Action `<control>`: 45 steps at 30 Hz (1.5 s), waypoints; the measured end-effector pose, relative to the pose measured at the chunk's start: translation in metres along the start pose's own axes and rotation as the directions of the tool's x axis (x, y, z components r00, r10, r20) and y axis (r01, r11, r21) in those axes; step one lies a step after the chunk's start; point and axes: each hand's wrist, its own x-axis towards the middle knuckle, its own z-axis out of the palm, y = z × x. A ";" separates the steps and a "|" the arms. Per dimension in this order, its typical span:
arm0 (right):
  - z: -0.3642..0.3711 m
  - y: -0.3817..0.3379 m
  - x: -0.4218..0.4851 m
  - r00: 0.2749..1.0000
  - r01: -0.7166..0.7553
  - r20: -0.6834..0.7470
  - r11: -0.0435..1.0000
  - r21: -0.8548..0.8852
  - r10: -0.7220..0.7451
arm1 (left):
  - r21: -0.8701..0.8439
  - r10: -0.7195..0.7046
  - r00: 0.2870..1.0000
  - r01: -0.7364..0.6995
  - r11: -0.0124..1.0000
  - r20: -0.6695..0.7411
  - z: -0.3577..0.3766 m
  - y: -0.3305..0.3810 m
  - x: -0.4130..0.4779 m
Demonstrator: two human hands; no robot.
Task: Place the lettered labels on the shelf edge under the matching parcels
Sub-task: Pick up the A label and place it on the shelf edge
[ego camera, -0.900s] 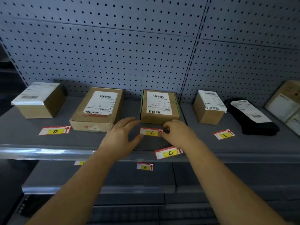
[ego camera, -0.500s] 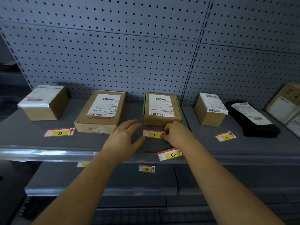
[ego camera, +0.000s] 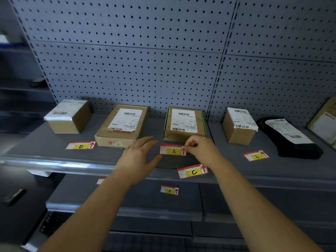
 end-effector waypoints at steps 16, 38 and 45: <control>0.046 -0.075 -0.038 0.981 0.184 -0.079 0.977 0.110 -0.176 | 0.092 -0.065 0.994 0.073 0.993 -0.090 -0.072 -0.051 -0.069; 0.192 -0.210 -0.048 0.989 0.139 -0.062 0.982 0.132 -0.131 | 0.089 -0.098 0.990 0.107 0.990 -0.105 -0.141 -0.226 -0.158; 0.196 -0.212 -0.020 0.983 0.185 -0.033 0.971 0.151 -0.182 | 0.138 -0.145 0.982 0.161 0.977 -0.119 -0.137 -0.234 -0.136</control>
